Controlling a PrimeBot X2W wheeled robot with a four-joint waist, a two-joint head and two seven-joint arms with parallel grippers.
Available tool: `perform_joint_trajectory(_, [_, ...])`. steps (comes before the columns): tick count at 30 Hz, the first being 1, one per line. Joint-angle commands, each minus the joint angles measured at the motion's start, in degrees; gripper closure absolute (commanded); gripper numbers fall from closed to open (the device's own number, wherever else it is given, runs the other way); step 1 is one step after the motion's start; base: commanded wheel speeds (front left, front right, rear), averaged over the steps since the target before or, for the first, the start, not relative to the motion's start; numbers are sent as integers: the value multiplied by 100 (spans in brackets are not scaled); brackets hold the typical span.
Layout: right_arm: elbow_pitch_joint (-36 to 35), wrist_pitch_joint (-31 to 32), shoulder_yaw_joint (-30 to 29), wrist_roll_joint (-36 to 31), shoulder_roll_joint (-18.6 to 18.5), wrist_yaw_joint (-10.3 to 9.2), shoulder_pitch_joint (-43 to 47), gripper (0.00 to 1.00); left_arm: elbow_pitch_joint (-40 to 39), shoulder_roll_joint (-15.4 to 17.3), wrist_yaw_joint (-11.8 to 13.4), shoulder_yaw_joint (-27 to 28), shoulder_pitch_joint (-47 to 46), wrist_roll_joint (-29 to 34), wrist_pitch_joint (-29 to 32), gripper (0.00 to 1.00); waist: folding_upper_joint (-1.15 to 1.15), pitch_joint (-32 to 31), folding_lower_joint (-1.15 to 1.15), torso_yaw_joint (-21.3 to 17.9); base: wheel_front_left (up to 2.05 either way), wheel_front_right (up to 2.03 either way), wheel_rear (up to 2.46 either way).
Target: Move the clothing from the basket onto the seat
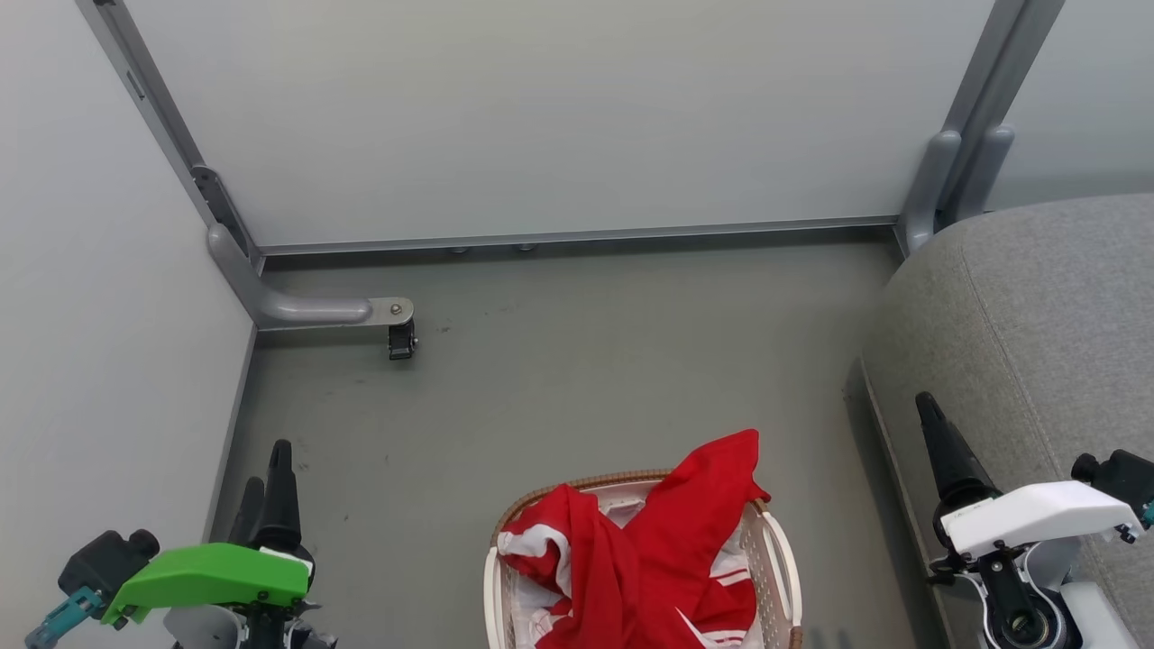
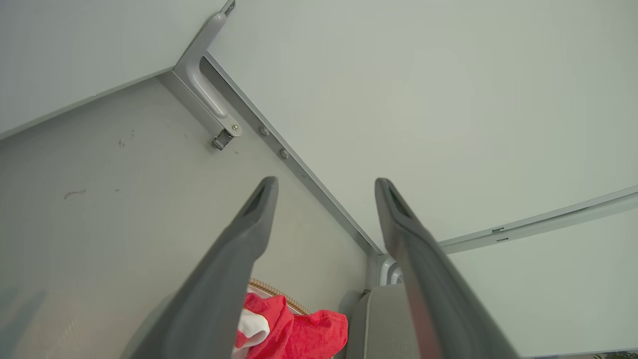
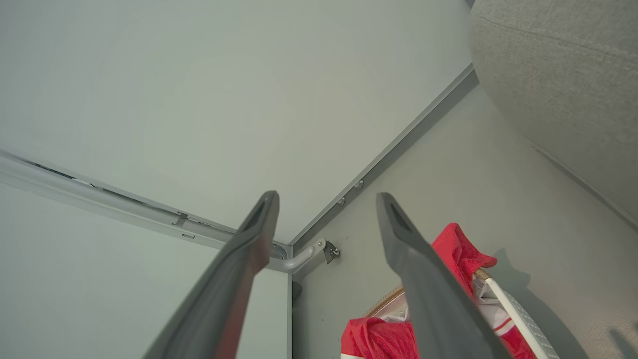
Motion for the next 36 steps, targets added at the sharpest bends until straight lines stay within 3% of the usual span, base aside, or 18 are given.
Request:
perform_joint_trajectory(1, [-28,-69,32,-271,-77,2,-136,0,-67,97,42,-62,-179,287,-74,0,5,-1,0,5,0,0,0])
perform_joint_trajectory(36, [282,-711,281,-3102,-192,3,-371,0,136,420,421,-631,-174,2970,-711,0,12,22,0,-1,0,0,0])
